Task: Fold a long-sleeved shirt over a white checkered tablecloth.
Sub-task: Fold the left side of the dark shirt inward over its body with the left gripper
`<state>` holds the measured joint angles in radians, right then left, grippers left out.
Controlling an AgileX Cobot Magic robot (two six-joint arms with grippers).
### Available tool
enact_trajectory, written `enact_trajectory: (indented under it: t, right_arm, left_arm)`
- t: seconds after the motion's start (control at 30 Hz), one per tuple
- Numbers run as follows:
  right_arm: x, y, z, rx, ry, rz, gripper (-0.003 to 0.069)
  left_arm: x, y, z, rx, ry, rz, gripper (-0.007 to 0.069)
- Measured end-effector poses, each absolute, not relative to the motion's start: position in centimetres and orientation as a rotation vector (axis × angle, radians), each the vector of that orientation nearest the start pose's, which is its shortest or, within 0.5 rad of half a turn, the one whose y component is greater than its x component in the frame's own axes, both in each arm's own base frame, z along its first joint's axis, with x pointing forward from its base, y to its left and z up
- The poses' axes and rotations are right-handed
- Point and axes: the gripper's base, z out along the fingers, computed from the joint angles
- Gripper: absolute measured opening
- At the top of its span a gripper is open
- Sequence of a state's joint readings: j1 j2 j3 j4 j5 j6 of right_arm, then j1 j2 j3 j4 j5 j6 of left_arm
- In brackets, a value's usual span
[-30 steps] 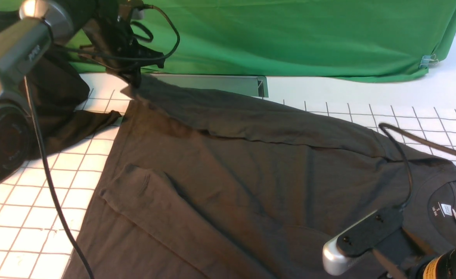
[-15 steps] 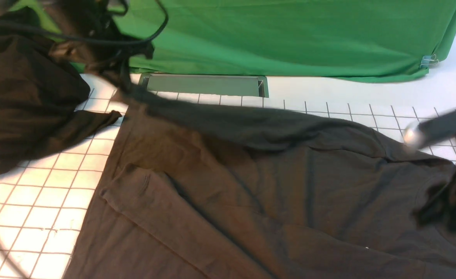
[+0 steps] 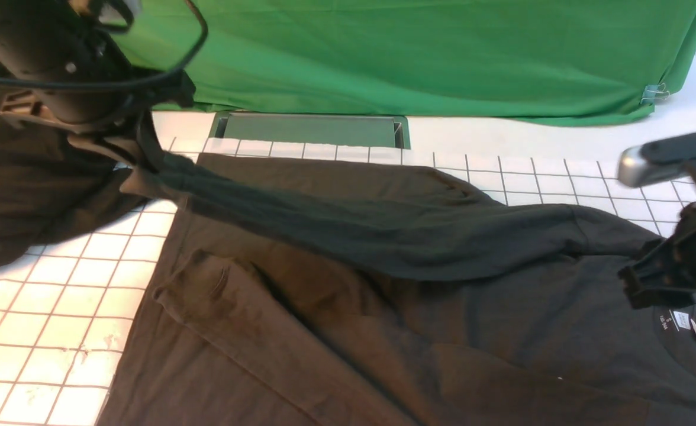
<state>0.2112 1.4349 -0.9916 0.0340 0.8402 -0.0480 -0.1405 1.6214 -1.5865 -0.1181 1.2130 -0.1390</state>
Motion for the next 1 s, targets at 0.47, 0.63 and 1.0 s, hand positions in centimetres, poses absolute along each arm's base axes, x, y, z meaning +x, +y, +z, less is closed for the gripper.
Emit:
enact_trajectory:
  t: [0.47,0.63,1.0]
  right_arm:
    - [28.6,6.4,23.2,-0.342,2.780,0.080,0.0328]
    - [28.6,6.4,23.2,-0.342,2.775,0.081,0.0328]
    - [29.2,6.5,24.7,-0.357,2.766,0.081,0.0328]
  left_arm:
    - [30.9,-5.4,29.2,-0.061,2.945,-0.208,0.0015]
    - [30.2,-5.2,26.8,-0.072,2.990,-0.193,0.0090]
    - [29.1,-5.0,24.9,-0.081,3.061,-0.171,0.0473]
